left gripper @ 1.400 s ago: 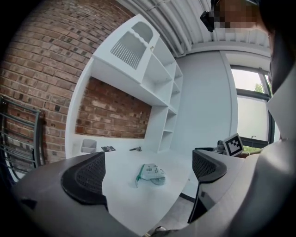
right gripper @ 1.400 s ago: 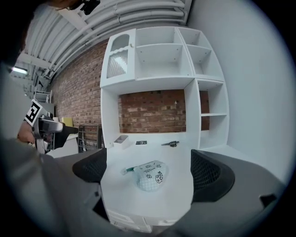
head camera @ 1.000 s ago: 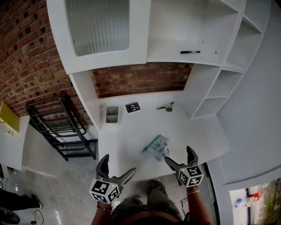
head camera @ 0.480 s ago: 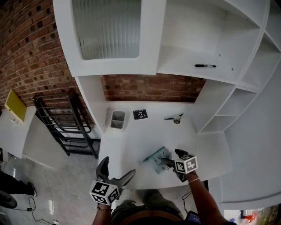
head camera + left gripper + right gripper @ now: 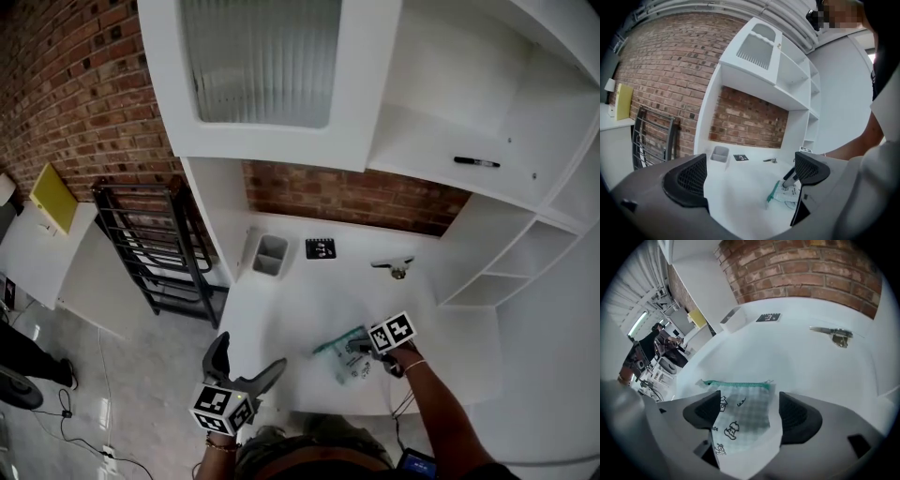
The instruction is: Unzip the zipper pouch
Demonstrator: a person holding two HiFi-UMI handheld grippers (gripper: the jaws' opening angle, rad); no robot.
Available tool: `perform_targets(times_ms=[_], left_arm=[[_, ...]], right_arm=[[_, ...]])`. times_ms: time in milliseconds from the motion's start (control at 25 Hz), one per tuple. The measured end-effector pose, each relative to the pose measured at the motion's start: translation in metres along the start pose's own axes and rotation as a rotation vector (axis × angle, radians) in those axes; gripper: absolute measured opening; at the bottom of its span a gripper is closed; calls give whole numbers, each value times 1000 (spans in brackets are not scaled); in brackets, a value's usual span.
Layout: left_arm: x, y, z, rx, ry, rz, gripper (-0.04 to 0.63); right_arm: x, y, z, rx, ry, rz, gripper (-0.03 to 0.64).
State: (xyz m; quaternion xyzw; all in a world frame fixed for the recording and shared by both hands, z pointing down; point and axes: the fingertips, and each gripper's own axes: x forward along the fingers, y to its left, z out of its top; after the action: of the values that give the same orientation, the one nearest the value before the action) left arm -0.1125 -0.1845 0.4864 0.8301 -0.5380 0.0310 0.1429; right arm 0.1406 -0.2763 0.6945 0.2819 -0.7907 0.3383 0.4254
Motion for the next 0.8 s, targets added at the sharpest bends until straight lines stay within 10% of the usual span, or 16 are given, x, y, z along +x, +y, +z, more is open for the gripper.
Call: perform_targets(times_ms=[400, 560, 800], left_arm=[[3, 0, -2, -7, 0, 43, 568], [4, -3, -7, -9, 11, 36, 568], [15, -15, -10, -2, 22, 1, 568]], right_arm=[[14, -10, -7, 216, 148, 179, 217], [12, -18, -8, 347, 81, 253, 113], [-16, -1, 9, 240, -146, 314, 20]])
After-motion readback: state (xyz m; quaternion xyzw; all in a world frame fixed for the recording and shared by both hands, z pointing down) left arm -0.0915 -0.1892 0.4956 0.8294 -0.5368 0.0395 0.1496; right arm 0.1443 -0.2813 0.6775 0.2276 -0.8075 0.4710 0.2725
